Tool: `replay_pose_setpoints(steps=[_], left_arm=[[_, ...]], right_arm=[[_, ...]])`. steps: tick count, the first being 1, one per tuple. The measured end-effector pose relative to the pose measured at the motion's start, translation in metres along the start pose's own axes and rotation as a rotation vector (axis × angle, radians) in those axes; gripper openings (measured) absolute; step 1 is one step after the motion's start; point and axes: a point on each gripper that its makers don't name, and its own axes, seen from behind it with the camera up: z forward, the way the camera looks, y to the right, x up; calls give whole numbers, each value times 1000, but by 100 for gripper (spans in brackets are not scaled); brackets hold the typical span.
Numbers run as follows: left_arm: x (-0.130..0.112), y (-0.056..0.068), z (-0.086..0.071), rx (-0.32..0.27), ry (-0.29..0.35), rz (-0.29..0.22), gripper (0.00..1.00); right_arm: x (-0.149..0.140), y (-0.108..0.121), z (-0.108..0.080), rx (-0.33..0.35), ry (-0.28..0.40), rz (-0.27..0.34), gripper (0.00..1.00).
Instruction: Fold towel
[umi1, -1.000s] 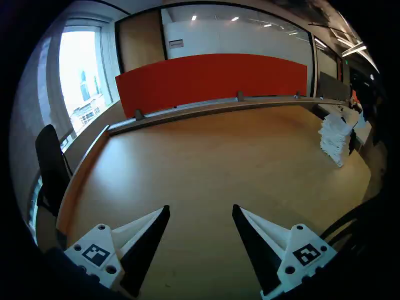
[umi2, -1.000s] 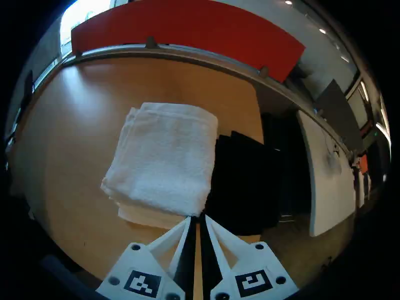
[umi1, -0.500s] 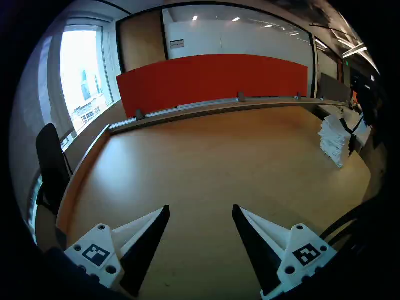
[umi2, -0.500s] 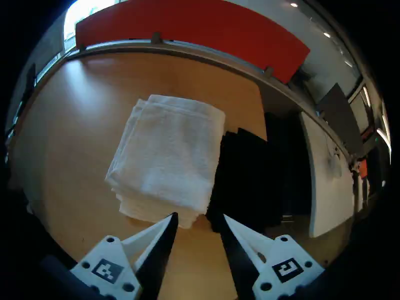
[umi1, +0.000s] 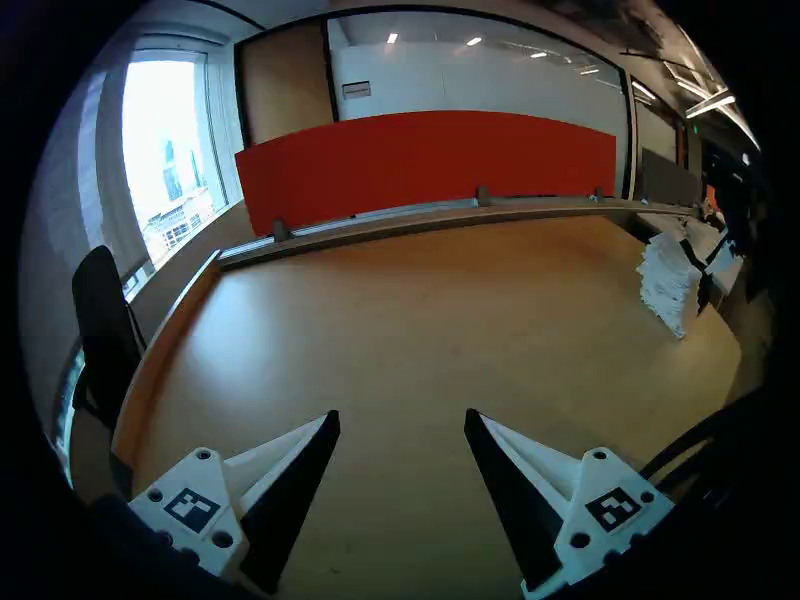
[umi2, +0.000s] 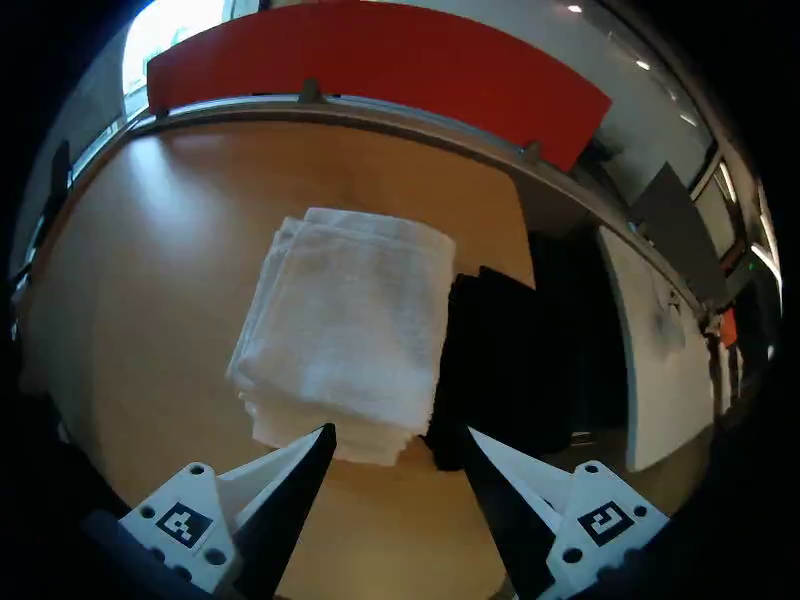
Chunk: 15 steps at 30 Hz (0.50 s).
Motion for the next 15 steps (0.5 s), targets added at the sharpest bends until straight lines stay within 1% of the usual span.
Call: replay_pose_setpoints(steps=[6,9,15], left_arm=[[0,-3,-2,4,4,-11,93],[0,-5,-2,6,4,-24,93],[-1,-8,-1,11,2,-60,93]], right_arm=[[7,-2,-2,-12,43,35,92],[13,-5,-2,-17,75,68,92],[30,-10,-7,-36,173,135,92]])
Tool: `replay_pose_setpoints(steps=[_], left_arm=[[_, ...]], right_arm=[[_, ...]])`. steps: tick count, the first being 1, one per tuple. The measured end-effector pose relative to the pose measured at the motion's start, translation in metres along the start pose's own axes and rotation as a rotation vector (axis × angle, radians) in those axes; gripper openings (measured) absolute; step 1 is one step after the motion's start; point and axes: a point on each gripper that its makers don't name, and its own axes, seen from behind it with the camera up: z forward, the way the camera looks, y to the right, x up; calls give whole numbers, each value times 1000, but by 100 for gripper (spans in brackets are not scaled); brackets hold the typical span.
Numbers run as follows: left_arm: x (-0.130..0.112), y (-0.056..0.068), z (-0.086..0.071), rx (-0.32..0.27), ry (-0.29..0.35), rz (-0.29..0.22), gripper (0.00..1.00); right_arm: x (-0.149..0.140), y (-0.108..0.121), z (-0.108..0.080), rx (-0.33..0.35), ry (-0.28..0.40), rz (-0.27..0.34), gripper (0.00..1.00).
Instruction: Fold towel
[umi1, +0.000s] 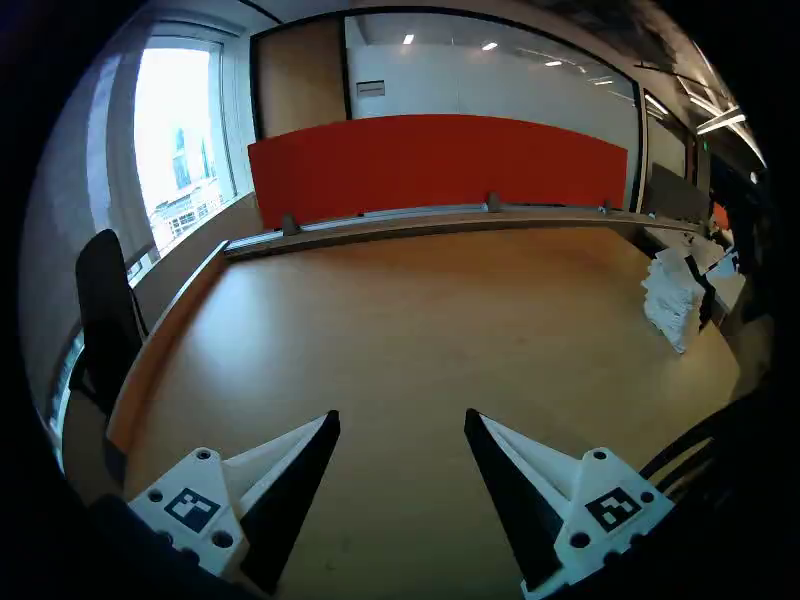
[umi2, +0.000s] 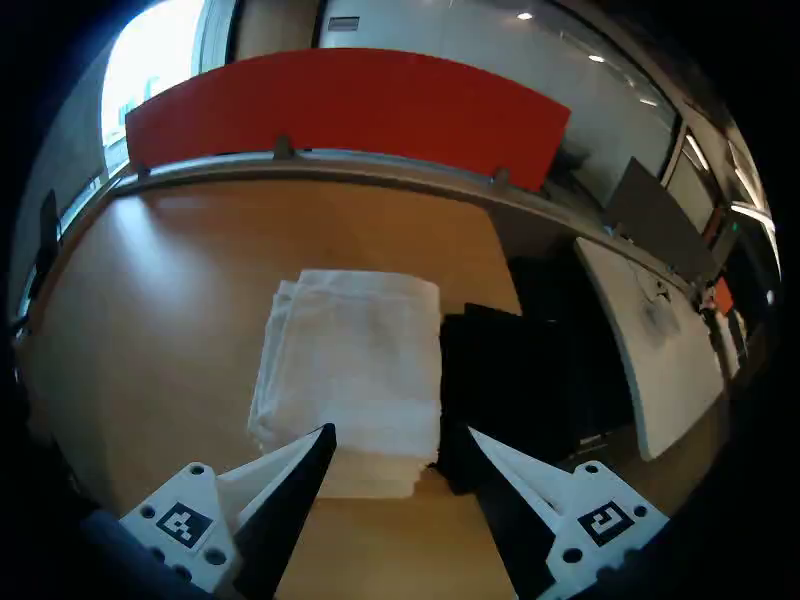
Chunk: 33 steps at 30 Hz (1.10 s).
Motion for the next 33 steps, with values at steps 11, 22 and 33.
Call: replay_pose_setpoints(steps=[11,22,33], left_arm=[[2,-4,1,16,4,-26,93],[2,-5,1,29,1,-45,93],[6,-7,2,36,12,-73,93]], right_arm=[[29,-6,-9,-55,158,103,92],[44,-12,-14,-89,252,168,92],[66,-21,-22,-102,368,210,92]])
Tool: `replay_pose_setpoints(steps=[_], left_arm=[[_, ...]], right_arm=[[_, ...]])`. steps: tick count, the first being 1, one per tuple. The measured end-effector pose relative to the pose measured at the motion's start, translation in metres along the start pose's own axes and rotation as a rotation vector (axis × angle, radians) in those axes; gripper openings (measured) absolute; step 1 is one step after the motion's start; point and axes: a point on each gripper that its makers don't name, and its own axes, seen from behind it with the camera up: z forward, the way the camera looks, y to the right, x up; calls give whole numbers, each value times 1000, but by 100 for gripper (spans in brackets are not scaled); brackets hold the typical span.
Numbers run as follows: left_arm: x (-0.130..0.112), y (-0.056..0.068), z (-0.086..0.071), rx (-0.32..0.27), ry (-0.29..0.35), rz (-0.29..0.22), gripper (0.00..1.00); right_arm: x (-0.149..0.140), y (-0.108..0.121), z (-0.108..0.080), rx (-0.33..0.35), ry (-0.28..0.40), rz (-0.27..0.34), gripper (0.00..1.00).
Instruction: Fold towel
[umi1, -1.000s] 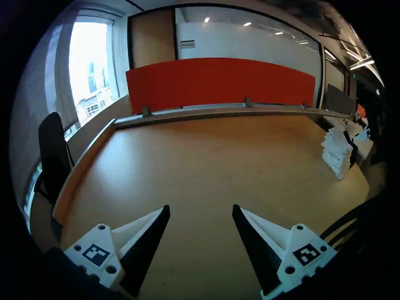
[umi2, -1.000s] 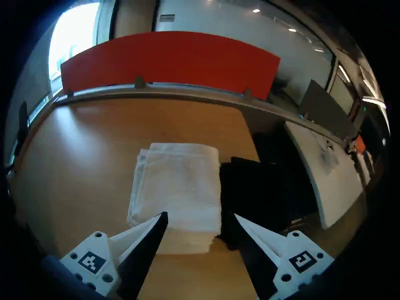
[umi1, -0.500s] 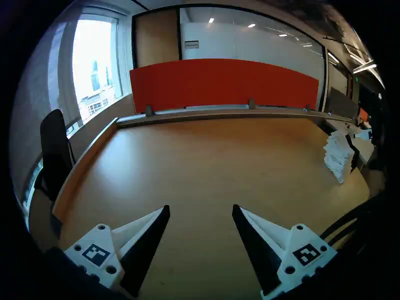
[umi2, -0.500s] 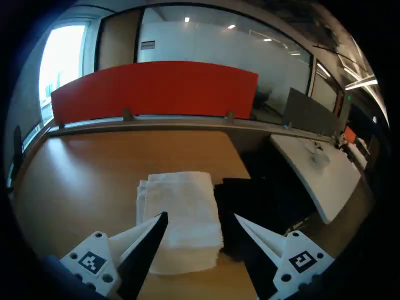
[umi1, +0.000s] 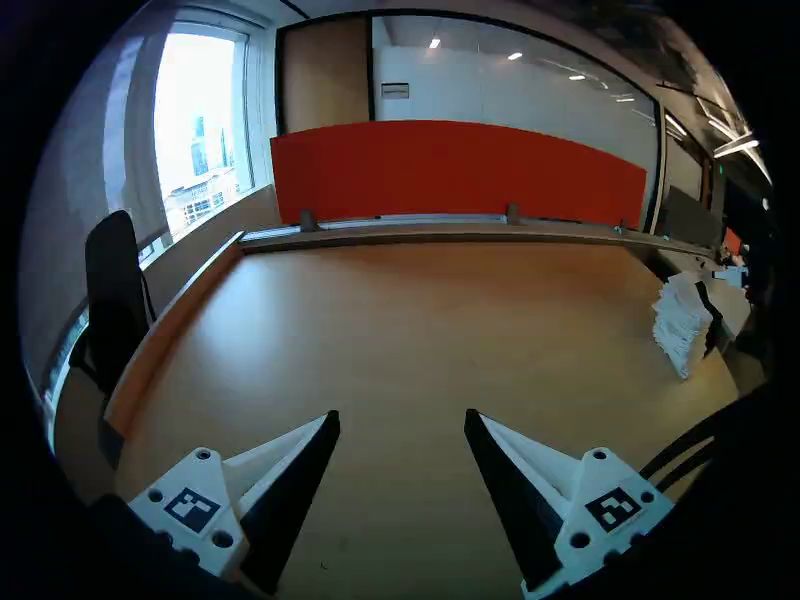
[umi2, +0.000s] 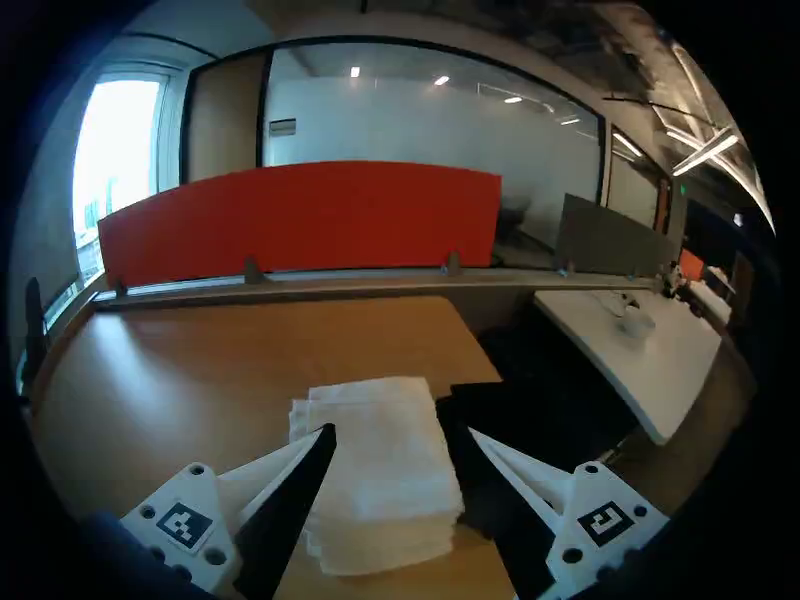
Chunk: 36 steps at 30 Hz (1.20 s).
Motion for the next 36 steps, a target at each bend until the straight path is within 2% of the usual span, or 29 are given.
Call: replay_pose_setpoints(steps=[8,18,21,27,36], left_arm=[[5,2,2,-5,9,0,93],[10,1,4,-1,19,-5,92],[12,2,5,-6,27,-13,92],[21,2,8,-9,52,-18,93],[43,-3,15,2,108,-1,92]], right_arm=[[30,-12,-10,0,152,22,92],[65,-19,-27,-21,308,55,96],[69,-19,-28,-26,323,61,100],[71,-20,-26,-41,335,46,100],[78,-38,-28,-10,337,33,100]])
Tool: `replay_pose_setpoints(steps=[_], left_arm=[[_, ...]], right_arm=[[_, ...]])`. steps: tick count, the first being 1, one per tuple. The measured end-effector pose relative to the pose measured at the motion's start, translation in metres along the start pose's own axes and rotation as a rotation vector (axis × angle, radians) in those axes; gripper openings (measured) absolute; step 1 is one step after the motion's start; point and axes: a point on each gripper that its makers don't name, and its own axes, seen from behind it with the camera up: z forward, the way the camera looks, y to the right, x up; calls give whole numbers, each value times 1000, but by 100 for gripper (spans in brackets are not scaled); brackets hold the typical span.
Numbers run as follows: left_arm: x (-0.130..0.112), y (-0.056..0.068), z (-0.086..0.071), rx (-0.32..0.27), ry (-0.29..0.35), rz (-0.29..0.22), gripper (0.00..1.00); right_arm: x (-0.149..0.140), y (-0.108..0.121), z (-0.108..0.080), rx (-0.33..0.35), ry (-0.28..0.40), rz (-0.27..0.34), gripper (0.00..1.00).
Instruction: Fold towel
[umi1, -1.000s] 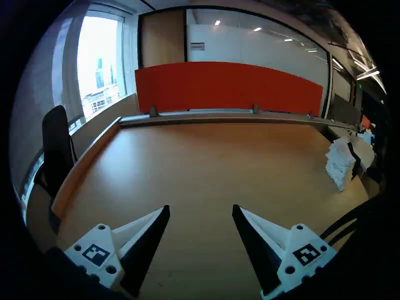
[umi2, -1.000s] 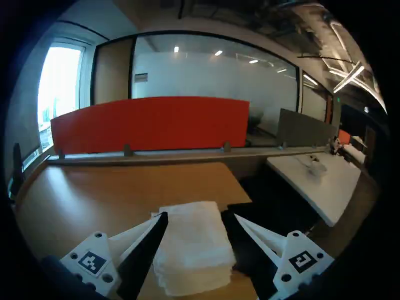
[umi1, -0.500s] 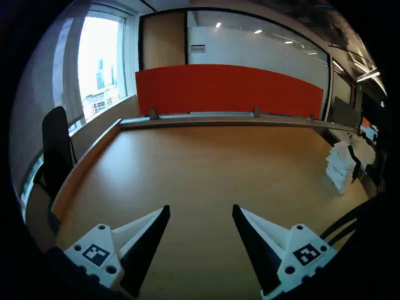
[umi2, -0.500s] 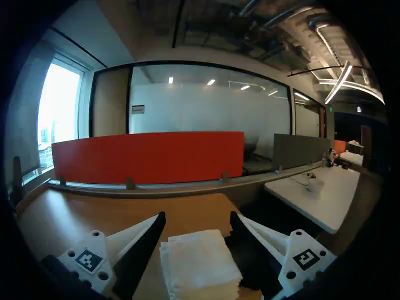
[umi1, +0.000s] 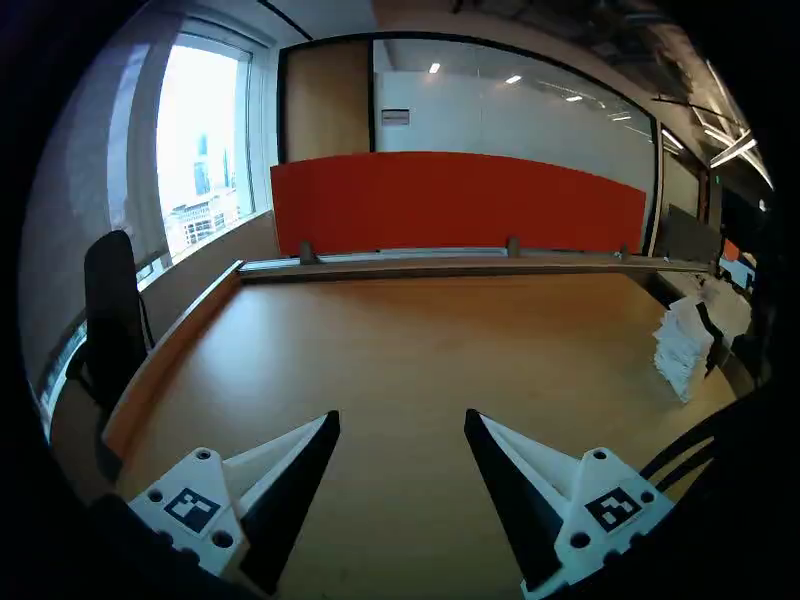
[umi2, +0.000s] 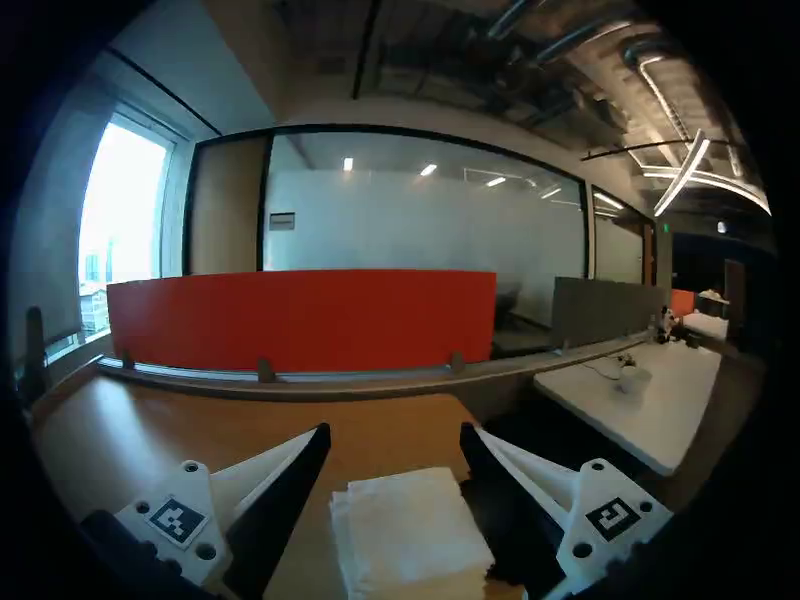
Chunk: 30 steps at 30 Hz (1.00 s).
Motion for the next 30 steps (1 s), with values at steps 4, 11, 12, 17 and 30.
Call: replay_pose_setpoints(steps=[4,11,12,17,30], left_arm=[[17,-8,6,23,43,13,93],[53,-19,17,41,126,23,93],[58,-20,19,41,138,22,93],[86,-25,28,41,201,7,92],[145,-30,34,20,339,1,92]], right_arm=[[4,-10,1,14,3,-11,100],[15,-31,2,47,11,-19,100],[17,-34,2,52,12,-19,100],[27,-55,1,80,23,-22,100],[48,-117,0,148,66,13,100]])
